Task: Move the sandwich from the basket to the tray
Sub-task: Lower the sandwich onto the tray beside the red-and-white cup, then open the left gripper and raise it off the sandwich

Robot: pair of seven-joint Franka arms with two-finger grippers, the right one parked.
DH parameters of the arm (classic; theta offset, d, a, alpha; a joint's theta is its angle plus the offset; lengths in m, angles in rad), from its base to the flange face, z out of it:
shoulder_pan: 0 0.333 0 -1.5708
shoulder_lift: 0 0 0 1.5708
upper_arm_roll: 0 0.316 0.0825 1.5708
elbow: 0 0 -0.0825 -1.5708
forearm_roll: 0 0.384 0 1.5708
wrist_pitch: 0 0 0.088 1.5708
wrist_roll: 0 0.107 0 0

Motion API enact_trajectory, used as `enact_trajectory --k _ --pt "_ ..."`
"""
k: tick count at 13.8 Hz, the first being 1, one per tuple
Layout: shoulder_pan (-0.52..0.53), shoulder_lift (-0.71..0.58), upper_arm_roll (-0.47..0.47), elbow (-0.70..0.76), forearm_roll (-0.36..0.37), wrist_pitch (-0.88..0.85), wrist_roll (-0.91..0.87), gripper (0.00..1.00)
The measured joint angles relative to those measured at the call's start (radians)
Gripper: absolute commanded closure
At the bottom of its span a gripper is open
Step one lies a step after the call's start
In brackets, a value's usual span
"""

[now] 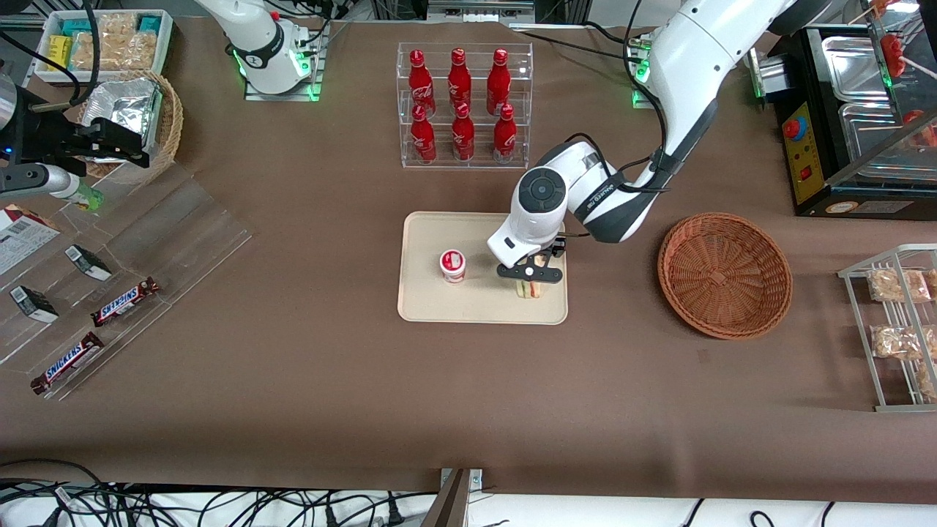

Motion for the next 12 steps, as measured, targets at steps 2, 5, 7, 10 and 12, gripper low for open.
enact_trajectory --k 2,5,7,10,12 --pt "0.006 -0.022 0.001 0.022 0.0 -0.004 -0.036 0.0" --pt "0.038 -0.134 0.004 0.055 0.0 -0.079 -0.153 0.0" --pt "0.073 -0.236 0.005 0.06 0.0 -0.145 -0.208 0.0" --pt "0.131 -0.356 0.007 0.077 0.0 -0.24 -0.228 0.0" --pt "0.15 -0.392 0.007 0.118 0.0 -0.322 -0.229 0.0"
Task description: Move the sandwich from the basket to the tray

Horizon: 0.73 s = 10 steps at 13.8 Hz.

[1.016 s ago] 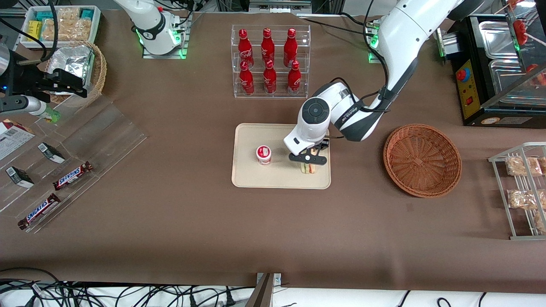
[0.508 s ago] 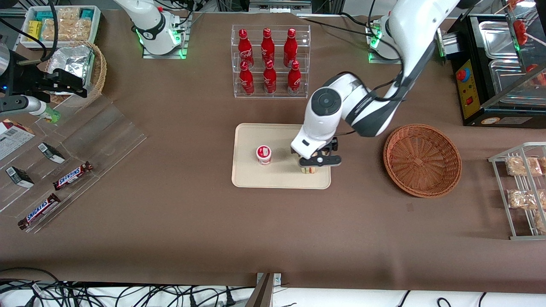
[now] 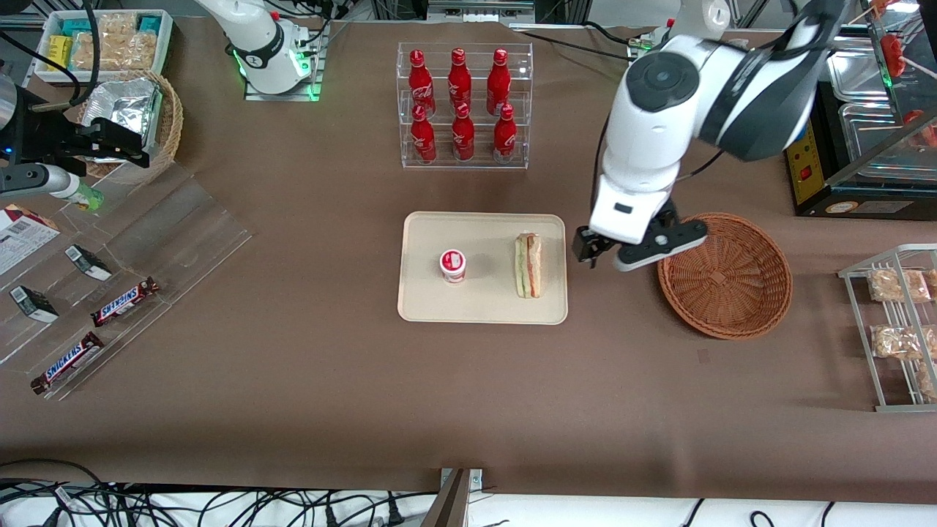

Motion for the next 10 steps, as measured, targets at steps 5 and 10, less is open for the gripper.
enact_trajectory --k 5,10 --pt "0.072 -0.023 0.0 0.062 -0.036 -0.086 0.028 0.0" --pt "0.173 -0.082 0.118 0.068 -0.215 -0.123 0.392 0.0"
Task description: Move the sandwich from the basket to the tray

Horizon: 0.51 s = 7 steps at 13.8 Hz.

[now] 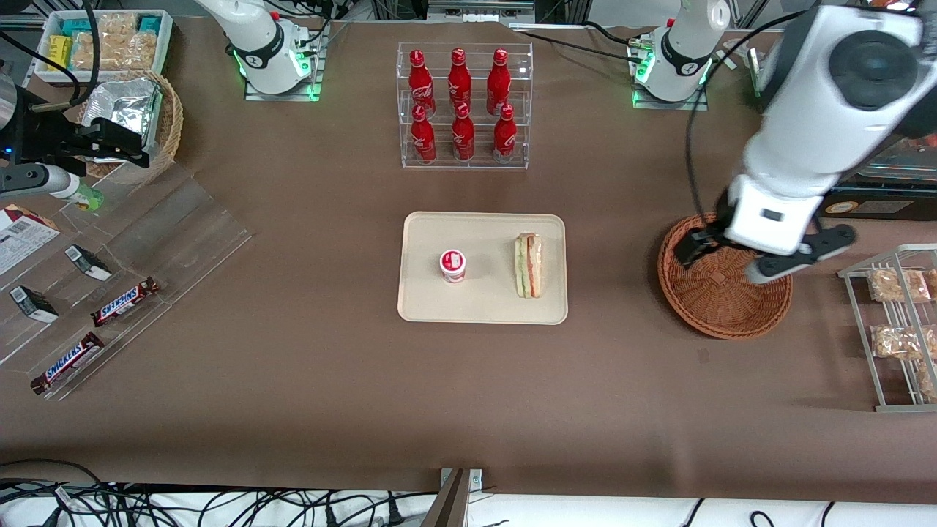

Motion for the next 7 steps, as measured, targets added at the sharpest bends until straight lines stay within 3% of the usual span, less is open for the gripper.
enact_trajectory --k 3,7 --pt "0.002 -0.064 0.134 0.0 -0.097 -0.069 0.274 0.0" --pt "0.002 -0.095 0.182 0.0 -0.109 -0.124 0.55 0.0"
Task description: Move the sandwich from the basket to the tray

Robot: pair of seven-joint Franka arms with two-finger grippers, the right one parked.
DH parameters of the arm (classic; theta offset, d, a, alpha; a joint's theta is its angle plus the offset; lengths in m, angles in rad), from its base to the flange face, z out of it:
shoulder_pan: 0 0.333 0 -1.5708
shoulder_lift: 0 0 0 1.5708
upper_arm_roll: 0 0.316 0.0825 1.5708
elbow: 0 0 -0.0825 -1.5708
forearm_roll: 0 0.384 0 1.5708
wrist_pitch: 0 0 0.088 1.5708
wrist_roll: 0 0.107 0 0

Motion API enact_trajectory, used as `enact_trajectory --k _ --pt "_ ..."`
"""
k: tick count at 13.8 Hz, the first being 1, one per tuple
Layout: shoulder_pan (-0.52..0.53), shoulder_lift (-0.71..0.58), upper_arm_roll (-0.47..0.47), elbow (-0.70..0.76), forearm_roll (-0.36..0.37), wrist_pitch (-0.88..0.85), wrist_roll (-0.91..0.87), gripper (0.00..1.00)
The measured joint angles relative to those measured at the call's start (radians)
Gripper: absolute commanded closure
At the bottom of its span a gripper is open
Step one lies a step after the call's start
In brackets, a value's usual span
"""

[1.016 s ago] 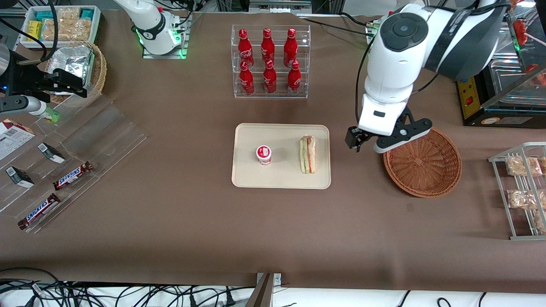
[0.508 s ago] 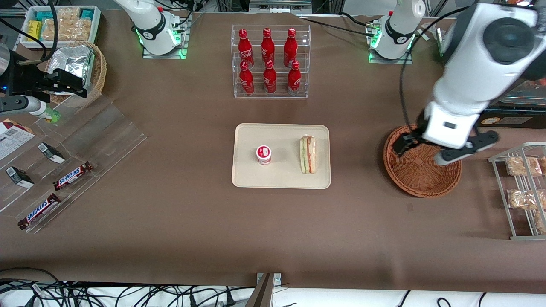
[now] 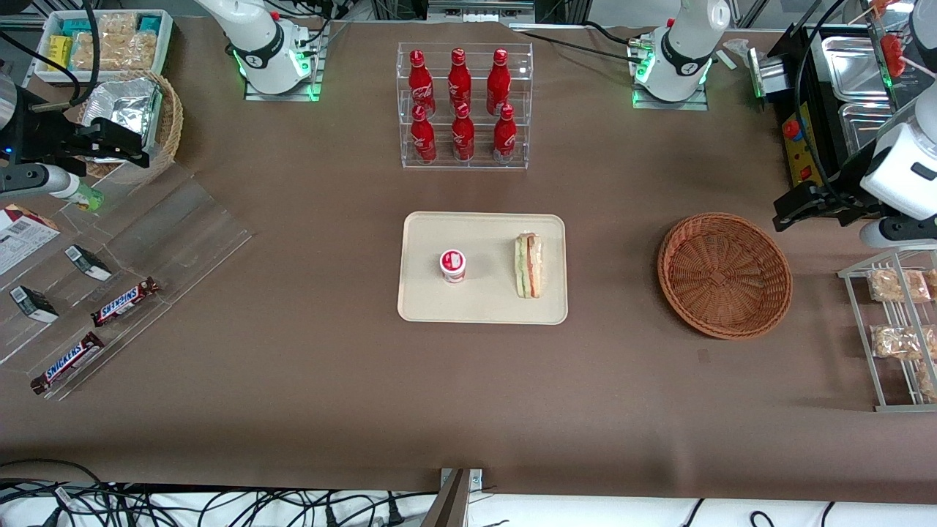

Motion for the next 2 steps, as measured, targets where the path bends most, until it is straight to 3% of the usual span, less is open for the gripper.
enact_trajectory --k 2 --pt "0.0 0.0 0.002 -0.001 0.0 -0.007 0.059 0.0"
